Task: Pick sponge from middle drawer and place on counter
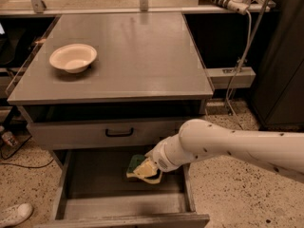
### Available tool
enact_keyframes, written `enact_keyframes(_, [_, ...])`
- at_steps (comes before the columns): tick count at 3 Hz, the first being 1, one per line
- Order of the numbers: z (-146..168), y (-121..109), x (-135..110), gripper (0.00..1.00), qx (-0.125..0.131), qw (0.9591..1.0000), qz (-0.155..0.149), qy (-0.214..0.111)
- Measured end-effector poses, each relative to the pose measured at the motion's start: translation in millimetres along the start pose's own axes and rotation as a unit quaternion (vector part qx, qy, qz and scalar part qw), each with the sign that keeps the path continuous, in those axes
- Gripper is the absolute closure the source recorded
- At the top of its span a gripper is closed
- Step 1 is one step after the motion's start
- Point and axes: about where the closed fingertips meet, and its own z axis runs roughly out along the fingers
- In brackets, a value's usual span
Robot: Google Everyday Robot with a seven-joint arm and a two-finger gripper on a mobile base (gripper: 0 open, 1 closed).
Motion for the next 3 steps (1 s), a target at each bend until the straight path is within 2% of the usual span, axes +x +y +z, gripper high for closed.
enact_keyframes(1, [-48.6, 3.0, -20.1, 1.00, -0.008, 0.9999, -0.007, -0.001])
enact_keyframes(2, [-88.4, 2.4, -43.3, 1.00, 0.008, 0.9997, -0.022, 0.010])
enact_keyframes(3, [-128.3, 0.9, -72.3, 1.00, 0.037, 0.9981, -0.048, 0.013])
